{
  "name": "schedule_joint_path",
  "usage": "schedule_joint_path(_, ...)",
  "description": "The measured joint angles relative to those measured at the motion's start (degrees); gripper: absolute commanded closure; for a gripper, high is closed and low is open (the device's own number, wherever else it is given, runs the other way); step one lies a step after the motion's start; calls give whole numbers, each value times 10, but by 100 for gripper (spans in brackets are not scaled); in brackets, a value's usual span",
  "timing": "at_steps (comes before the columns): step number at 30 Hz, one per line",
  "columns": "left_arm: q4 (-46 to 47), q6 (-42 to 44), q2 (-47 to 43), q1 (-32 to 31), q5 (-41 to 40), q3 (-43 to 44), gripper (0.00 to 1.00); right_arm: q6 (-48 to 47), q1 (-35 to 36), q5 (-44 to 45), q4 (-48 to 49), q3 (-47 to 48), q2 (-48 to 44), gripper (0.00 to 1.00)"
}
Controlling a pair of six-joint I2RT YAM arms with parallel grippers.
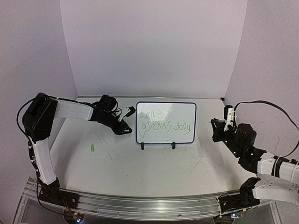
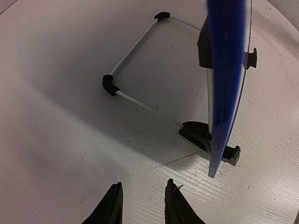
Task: Write a sentence on the whiteboard
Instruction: Place the whiteboard at the center of the board, then pick up the pen cap from the corner of the board.
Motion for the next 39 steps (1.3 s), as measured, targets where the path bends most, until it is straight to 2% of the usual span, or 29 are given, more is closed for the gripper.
schedule_joint_path(5, -16, -8, -46, 2, -15, -22, 56, -3, 0, 0, -16, 0, -21, 100)
schedule_joint_path(7, -19, -23, -83, 2, -23, -38, 48, -5, 0, 0, -19, 0, -22, 100)
schedule_joint_path(8, -21, -35, -109, 2, -27, -51, 39, -6, 0, -2, -21, 0, -21, 100)
schedule_joint_path(9, -22, -51, -138, 2, -30, -65, 34, -6, 0, -3, -23, 0, -20, 100)
schedule_joint_path(10, -22, -69, -169, 3, -33, -81, 33, -7, 0, -7, -23, 0, -18, 100)
schedule_joint_path(13, -22, -157, -259, 3, -67, -131, 35, -8, 0, -21, -28, 7, 0, 100)
schedule_joint_path(17, -48, -322, -353, 4, -150, -197, 30, -7, 0, -47, -36, 21, 29, 100)
schedule_joint_path(22, -162, -489, -378, 5, -257, -224, 25, -3, 0, -80, -40, 35, 51, 100)
schedule_joint_path(25, -214, -528, -365, 11, -302, -224, 26, 0, 0, -98, -40, 41, 56, 100)
schedule_joint_path(28, -237, -534, -326, 27, -321, -220, 32, 3, 0, -113, -42, 43, 57, 100)
schedule_joint_path(33, -247, -518, -214, 60, -322, -194, 44, 8, 0, -126, -53, 45, 50, 100)
schedule_joint_path(39, -231, -499, -147, 82, -296, -180, 56, 10, 0, -129, -62, 45, 34, 100)
